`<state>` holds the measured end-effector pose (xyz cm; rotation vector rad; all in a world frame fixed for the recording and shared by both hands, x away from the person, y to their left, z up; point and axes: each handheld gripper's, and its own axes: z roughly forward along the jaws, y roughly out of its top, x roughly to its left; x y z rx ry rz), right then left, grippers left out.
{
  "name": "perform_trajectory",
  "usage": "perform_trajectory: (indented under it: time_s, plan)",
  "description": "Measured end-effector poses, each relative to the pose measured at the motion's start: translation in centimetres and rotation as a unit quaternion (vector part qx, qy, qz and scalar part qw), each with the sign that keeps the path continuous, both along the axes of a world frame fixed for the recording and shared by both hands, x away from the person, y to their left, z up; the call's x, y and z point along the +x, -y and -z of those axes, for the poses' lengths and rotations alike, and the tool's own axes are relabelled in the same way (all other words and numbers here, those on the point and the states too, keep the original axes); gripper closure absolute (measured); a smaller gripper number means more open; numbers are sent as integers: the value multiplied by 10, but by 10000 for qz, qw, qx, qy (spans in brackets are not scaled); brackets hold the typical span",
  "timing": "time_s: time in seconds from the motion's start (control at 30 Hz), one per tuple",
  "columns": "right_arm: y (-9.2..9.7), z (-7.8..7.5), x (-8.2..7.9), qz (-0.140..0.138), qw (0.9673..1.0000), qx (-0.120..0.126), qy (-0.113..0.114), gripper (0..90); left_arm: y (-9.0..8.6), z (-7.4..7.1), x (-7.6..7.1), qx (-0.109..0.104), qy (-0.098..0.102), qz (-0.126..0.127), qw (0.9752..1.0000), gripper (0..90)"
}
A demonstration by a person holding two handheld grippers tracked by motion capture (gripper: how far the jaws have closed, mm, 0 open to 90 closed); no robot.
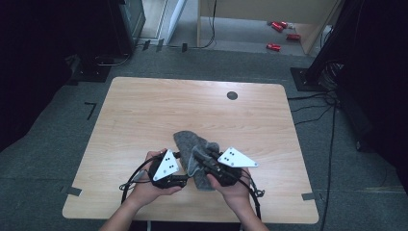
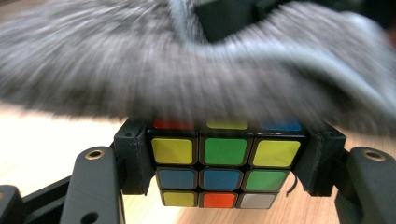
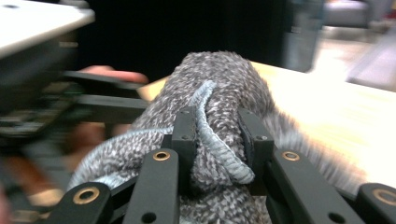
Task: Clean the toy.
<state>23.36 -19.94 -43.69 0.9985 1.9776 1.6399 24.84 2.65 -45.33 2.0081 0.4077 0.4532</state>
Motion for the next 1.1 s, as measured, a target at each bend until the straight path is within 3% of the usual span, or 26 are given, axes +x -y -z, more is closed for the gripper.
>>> perform_trajectory:
  time_s: [0.1,0.17,0.3,0.47,0.6,0.73,0.87,0.93,1.1]
  plan:
    - [17,2,7,292,9994,35,-175,727,-2,-1,1,-79,-15,-9,10000,348]
    - [20,1,7,323,9992,80,-225,725,-3,-2,2,-98,-32,-3,9999,348]
    - [6,-7,-3,45,9999,69,79,720,2,3,1,122,-13,-7,9999,348]
    - [-18,-8,-14,-447,9987,-91,206,717,2,0,-3,52,32,51,10000,348]
    - [-12,-4,-9,-210,9997,-12,95,717,-2,-3,-2,50,61,3,10000,348]
    - [12,-2,2,380,9993,-39,7,686,-7,-5,1,-73,52,-64,9999,348]
    - [43,9,18,1141,9926,-386,-124,696,-17,-8,6,-300,-49,-193,9993,348]
    - [60,18,26,1434,9879,-491,-335,703,-21,-8,10,-385,-123,-288,9988,348]
    - [87,43,44,1714,9773,-742,-998,701,-28,-3,18,-579,-344,-462,9967,348]
